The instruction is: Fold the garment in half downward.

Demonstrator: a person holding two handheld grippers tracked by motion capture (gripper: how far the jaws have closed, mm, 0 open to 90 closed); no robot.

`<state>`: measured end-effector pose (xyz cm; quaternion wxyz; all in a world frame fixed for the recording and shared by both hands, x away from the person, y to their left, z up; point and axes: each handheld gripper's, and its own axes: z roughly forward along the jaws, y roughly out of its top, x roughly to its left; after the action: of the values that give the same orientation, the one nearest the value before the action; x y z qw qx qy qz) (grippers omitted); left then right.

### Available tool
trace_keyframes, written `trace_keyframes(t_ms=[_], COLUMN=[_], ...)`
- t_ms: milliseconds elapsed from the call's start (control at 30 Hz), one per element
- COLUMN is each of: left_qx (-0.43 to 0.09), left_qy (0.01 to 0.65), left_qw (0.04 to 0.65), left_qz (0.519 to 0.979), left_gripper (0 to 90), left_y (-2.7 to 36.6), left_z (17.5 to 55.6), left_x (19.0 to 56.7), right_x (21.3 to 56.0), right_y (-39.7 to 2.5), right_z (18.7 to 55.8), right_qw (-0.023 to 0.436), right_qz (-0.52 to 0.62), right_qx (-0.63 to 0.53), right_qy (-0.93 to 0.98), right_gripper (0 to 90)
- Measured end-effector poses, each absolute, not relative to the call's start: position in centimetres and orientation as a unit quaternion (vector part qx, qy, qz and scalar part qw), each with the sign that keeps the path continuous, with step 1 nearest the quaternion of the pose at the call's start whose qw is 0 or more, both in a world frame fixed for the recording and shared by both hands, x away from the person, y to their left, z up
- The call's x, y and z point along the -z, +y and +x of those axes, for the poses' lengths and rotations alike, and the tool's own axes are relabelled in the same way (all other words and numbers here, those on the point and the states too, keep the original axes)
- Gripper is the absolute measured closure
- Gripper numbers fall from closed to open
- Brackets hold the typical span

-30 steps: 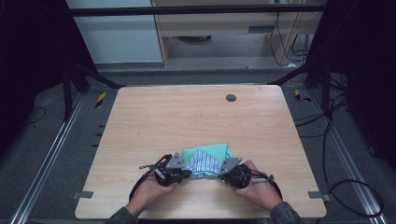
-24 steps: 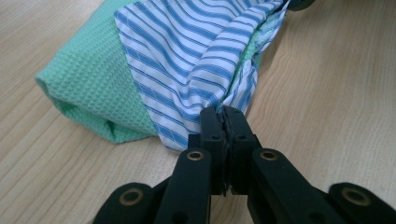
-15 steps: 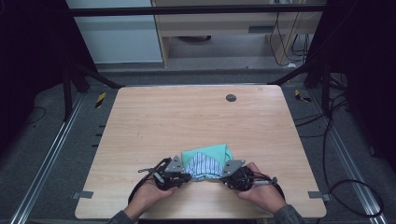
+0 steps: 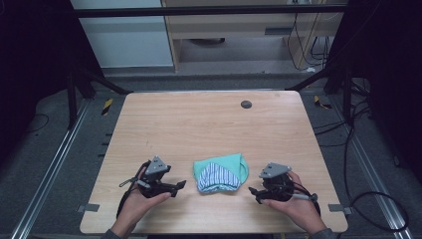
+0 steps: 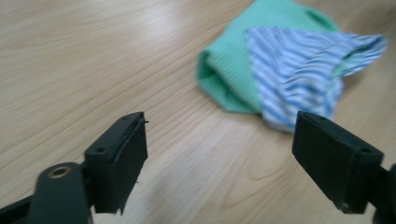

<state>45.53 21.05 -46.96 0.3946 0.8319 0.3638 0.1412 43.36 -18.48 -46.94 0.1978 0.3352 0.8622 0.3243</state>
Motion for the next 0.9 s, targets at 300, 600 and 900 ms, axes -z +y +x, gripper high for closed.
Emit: trace_keyframes(t_ms=[300, 600, 900], left_qx=[-0.147, -0.177, -0.189], left_qy=[0.385, 0.425, 0.44], left_qw=[0.368, 0.348, 0.348], left_qz=[0.833, 0.816, 0.806], left_gripper=[8.1, 7.1, 7.3], left_y=[23.1, 24.2, 23.8], left_z=[48.4, 52.7, 54.1], left_x=[47.5, 48.5, 49.9], right_x=[47.7, 48.7, 50.7], right_y=[-20.5, -22.2, -22.5], right_z=[47.0, 50.6, 52.6], right_qw=[0.189, 0.214, 0.233], right_qz=[0.428, 0.511, 0.575], right_qx=[-0.338, -0.336, -0.313], right_qy=[0.817, 0.762, 0.719], right_gripper=[8.4, 7.9, 9.3])
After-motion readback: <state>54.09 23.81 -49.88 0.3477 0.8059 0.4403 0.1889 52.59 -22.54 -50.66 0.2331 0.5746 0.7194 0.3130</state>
